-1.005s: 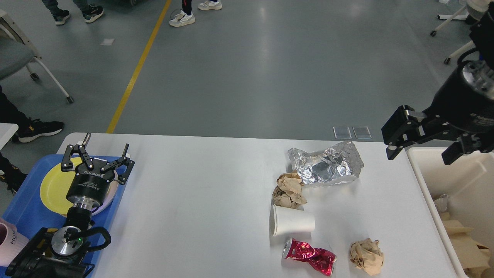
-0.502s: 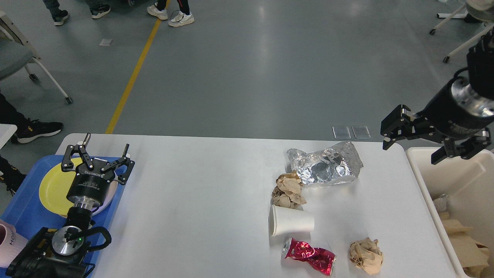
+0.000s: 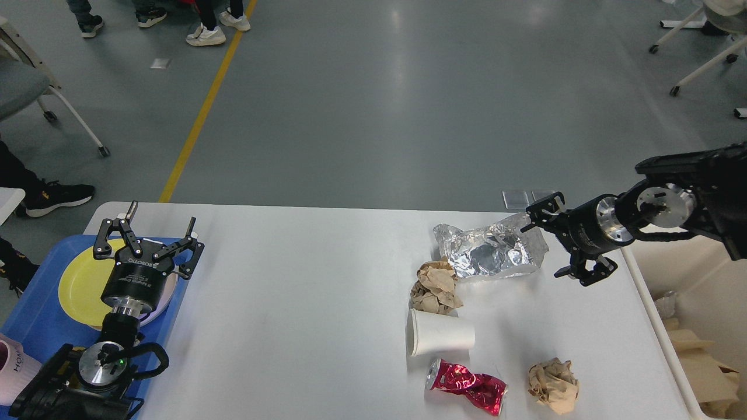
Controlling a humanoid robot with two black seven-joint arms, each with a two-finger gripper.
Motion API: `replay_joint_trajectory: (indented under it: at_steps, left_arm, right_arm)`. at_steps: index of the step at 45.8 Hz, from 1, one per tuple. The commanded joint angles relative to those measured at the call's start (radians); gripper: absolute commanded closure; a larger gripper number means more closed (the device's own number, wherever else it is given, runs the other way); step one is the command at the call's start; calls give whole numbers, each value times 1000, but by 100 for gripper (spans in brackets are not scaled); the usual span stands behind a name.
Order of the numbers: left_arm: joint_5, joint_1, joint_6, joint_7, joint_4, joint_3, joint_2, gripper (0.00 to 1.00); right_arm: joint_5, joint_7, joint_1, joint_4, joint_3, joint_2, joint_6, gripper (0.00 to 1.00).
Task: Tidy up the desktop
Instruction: 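Raise the right gripper and move it over the remaining foil, then lower the right gripper and grasp the crumpled foil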
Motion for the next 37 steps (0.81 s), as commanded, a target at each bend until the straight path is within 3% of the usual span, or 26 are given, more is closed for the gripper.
replay_joint_trajectory:
  at_steps: [1,11,28,32,37]
  left_arm:
    - [0,0,0,-1,0,0,0,3]
    - [0,1,0,-1,0,0,0,3]
    - [0,0,0,1,0,0,0,3]
    - [0,0,0,1,0,0,0,3]
    - [0,0,0,0,0,0,0,3]
  right_arm:
    - [15,-1,-176,-213,37,130,-18,0]
    - [-1,-4,-397,-460,212,196,-47,2]
    - [-47,-1,-543,-670,274,302,-107,3]
    - [-60,-1,-549,-672,290,304,-122,17]
    - [-68,-1,-571,-670,296,307,-179,21]
